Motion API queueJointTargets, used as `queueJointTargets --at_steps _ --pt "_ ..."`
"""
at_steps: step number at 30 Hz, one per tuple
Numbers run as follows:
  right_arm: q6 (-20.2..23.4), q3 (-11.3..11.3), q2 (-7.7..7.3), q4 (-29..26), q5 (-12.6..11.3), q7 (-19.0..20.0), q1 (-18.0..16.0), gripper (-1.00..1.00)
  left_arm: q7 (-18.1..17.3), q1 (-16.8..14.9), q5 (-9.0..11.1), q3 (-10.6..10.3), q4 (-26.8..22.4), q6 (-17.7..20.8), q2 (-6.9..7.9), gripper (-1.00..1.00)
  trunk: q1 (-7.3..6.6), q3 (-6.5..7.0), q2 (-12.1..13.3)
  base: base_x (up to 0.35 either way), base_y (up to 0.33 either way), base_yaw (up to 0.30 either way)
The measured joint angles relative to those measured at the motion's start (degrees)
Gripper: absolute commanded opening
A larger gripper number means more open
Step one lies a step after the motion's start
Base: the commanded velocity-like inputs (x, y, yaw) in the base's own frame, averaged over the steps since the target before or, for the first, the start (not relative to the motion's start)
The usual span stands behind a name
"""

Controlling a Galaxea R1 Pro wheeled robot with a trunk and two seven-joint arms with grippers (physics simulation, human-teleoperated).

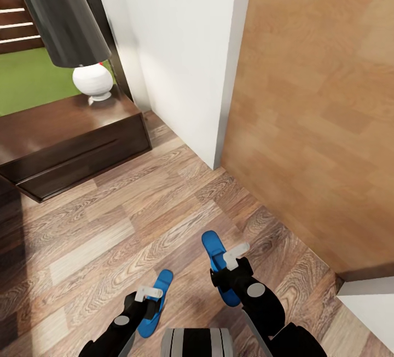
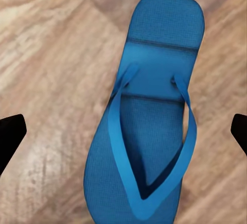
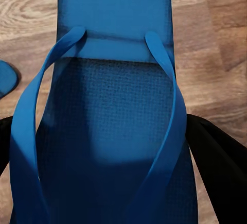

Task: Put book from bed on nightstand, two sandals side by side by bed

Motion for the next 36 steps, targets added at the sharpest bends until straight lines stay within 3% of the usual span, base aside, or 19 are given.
queueJointTargets --at_steps 8,12,13,18,32,36 --pt "-0.02 0.07 0.44 -0.03 -0.06 0.13 -0.14 -1.00 0.00 0.00 0.00 -0.06 -0.18 0.00 0.00 1.00 0.00 0.00 0.00 0.000 0.000 0.000" --pt "0.05 0.05 0.66 -0.06 -0.07 2.17 -0.36 -1.00 0.00 0.00 0.00 -0.08 -0.20 0.00 0.00 1.00 0.00 0.00 0.00 0.000 0.000 0.000" --pt "0.15 -0.02 0.74 -0.06 -0.17 4.14 -0.89 -1.00 0.00 0.00 -0.15 -0.09 -0.18 0.00 0.00 1.00 0.00 0.00 0.00 0.000 0.000 0.000" --pt "0.63 -0.07 0.89 -0.07 0.20 6.04 -3.97 -1.00 0.02 0.00 -1.10 -0.06 -0.17 0.00 0.00 1.00 0.03 -0.21 -0.01 0.000 0.000 0.000" --pt "4.86 -0.34 0.91 -0.04 0.21 6.68 -10.29 -1.00 0.07 0.00 -1.49 -0.06 -0.21 -0.07 -0.05 1.00 0.08 -0.66 -0.04 0.000 0.000 0.000" --pt "7.63 -0.41 0.84 -0.03 0.10 6.76 -11.74 -1.00 0.06 -0.01 -2.23 -0.52 -0.24 -0.03 -0.28 1.00 0.18 -1.54 -0.09 0.000 0.000 0.000"
